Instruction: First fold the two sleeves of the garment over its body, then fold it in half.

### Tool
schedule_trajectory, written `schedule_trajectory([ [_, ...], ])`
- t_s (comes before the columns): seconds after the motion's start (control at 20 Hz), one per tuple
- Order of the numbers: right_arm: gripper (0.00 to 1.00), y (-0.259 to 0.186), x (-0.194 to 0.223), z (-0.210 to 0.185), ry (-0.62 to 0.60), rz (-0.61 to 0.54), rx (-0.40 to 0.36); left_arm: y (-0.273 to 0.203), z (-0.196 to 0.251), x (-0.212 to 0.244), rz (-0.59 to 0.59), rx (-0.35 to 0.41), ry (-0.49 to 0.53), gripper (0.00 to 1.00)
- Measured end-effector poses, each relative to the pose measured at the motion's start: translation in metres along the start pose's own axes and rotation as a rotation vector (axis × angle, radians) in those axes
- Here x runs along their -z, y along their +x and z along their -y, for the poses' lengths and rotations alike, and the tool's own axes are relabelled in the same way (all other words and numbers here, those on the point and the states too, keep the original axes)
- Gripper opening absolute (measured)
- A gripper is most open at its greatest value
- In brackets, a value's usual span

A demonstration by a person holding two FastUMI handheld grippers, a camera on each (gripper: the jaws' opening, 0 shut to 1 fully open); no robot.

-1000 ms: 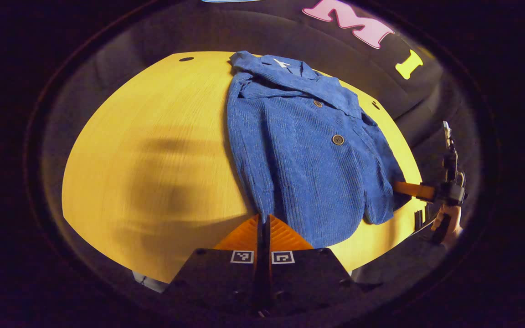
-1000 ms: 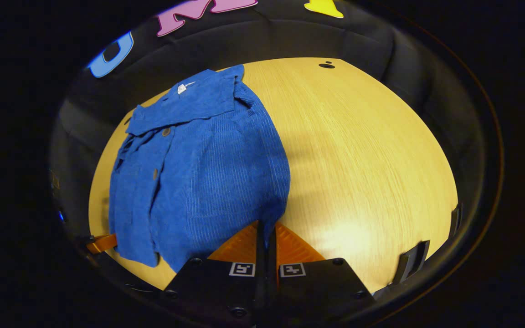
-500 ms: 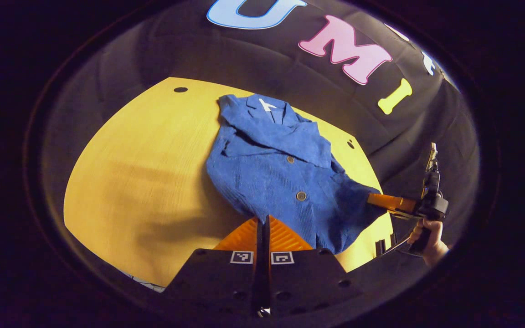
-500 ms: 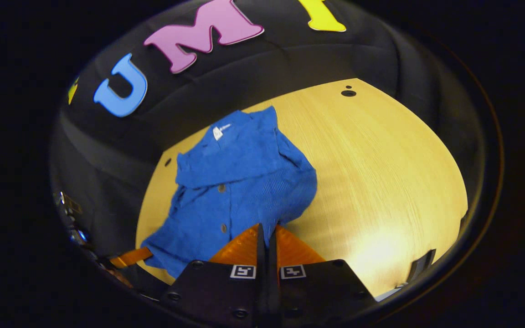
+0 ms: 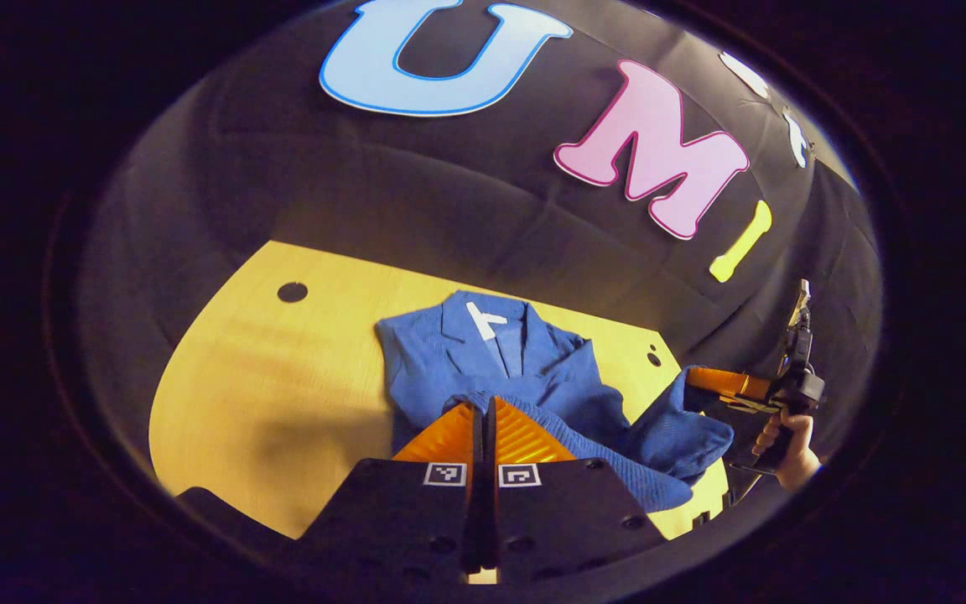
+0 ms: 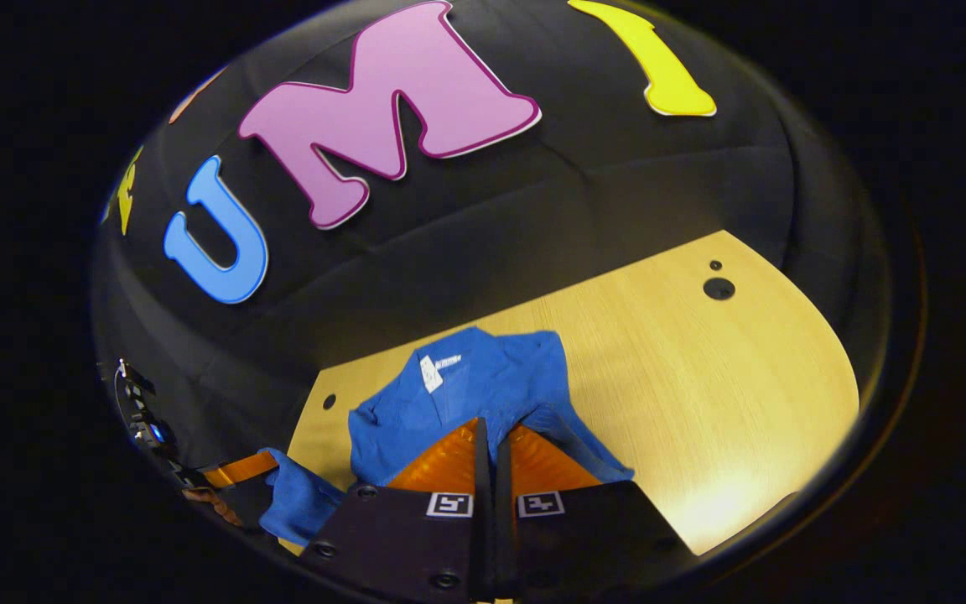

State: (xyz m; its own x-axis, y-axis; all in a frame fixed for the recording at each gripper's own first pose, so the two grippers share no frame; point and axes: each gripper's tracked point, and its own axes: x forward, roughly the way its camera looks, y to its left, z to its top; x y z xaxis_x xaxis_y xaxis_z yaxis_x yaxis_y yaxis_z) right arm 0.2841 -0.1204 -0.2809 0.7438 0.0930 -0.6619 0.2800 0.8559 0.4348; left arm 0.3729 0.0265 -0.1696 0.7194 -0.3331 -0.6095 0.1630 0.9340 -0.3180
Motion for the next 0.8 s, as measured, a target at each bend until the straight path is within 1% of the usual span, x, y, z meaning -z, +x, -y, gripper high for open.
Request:
schedule_trajectory([
  [0.05, 0.05, 0.019, -0.018, 0.000, 0.004, 0.021, 0.001, 0.019, -0.007, -0.023, 0.036, -0.003, 0.032, 0.00],
  [0.2, 0.05, 0.078, -0.051, 0.004, -0.003, 0.061, 0.007, 0.076, -0.026, -0.066, 0.102, -0.022, 0.081, 0.00],
  [0.25, 0.05, 0.100, -0.059, 0.007, -0.015, 0.072, 0.017, 0.098, -0.031, -0.079, 0.136, -0.018, 0.093, 0.00],
  [0.35, 0.05, 0.144, -0.070, 0.019, -0.045, 0.088, 0.040, 0.138, -0.040, -0.106, 0.232, 0.018, 0.102, 0.00],
  [0.45, 0.04, 0.180, -0.077, 0.038, -0.037, 0.112, 0.073, 0.177, -0.072, -0.114, 0.250, -0.041, 0.075, 0.00],
  [0.5, 0.08, 0.196, -0.074, 0.046, -0.024, 0.121, 0.089, 0.189, -0.088, -0.117, 0.267, -0.089, 0.070, 0.00],
  [0.55, 0.03, 0.209, -0.071, 0.061, -0.025, 0.119, 0.127, 0.206, -0.100, -0.117, 0.270, -0.119, 0.078, 0.06],
  [0.6, 0.25, 0.215, -0.069, 0.074, -0.030, 0.116, 0.156, 0.207, -0.109, -0.115, 0.273, -0.166, 0.084, 0.18],
  [0.65, 0.44, 0.218, -0.067, 0.084, -0.048, 0.105, 0.179, 0.216, -0.118, -0.118, 0.255, -0.215, 0.095, 0.51],
  [0.7, 0.72, 0.210, -0.063, 0.092, -0.076, 0.104, 0.196, 0.201, -0.120, -0.101, 0.204, -0.271, 0.101, 0.84],
  [0.75, 1.00, 0.202, -0.068, 0.090, -0.092, 0.133, 0.201, 0.194, -0.119, -0.093, 0.185, -0.303, 0.102, 0.80],
  [0.8, 0.99, 0.189, -0.075, 0.084, -0.101, 0.186, 0.187, 0.175, -0.109, -0.088, 0.206, -0.321, 0.107, 0.82],
])
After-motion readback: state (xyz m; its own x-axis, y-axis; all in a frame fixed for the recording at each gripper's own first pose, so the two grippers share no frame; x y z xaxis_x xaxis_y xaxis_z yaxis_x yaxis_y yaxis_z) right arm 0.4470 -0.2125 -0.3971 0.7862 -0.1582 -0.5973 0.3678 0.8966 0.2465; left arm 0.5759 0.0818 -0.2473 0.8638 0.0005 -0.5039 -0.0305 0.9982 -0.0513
